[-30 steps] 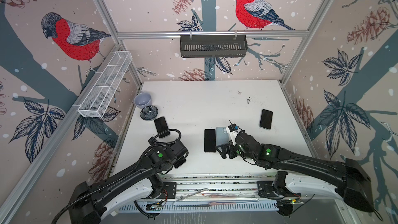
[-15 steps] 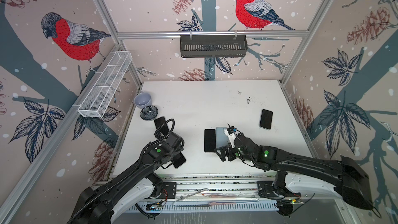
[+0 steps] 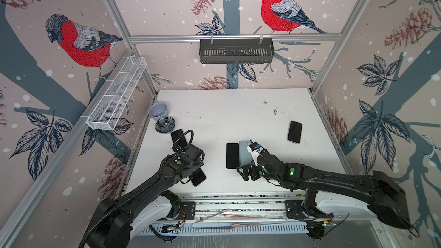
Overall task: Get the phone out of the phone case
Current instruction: 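Move the left gripper to the cased phone nearest the robot and grip it, then lift the cased phone with the left gripper while the right gripper reaches toward it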
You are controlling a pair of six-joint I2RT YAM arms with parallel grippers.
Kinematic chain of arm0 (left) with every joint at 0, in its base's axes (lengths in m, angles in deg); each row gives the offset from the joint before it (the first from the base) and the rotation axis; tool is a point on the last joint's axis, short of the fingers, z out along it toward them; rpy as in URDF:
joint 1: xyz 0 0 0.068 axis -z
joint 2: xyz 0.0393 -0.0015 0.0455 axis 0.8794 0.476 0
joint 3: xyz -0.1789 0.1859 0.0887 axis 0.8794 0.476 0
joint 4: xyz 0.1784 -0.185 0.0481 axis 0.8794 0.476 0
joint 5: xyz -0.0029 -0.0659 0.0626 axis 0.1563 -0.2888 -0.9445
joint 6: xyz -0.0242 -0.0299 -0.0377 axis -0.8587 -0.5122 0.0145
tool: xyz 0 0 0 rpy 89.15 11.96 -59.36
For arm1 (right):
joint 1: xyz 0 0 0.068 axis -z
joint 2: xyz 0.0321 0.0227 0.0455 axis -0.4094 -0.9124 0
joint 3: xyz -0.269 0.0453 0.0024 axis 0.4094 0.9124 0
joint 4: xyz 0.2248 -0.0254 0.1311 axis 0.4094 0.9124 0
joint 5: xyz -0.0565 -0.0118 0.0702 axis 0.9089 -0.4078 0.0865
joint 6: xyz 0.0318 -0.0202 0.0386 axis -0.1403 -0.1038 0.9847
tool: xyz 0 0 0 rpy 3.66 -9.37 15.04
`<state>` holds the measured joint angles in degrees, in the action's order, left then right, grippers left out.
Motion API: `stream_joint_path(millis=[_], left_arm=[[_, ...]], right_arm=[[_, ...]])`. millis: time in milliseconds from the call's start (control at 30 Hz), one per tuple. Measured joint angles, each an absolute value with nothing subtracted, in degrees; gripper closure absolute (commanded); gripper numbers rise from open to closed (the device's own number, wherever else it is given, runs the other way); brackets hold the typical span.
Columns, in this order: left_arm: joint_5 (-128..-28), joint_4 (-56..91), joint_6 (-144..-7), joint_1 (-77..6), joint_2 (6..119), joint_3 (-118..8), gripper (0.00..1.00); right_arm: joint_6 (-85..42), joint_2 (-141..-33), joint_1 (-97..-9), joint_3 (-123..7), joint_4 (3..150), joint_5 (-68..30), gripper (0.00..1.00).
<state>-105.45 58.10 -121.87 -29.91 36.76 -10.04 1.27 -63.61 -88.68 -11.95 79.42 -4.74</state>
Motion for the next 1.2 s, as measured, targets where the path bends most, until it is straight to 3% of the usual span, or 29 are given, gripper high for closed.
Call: stream_joint_path(millis=[833,1200], left_arm=[[-103.7,54.0,-118.9,-32.6,43.8,-10.4,0.04],[-102.5,52.9,-118.5,-32.9,45.6,-10.2,0.16]], right_arm=[[1.5,-73.5,-92.9,-15.4,75.2,-5.4,0.0],[1.5,-76.8,-94.4,-16.8,74.8,-5.3,0.0]])
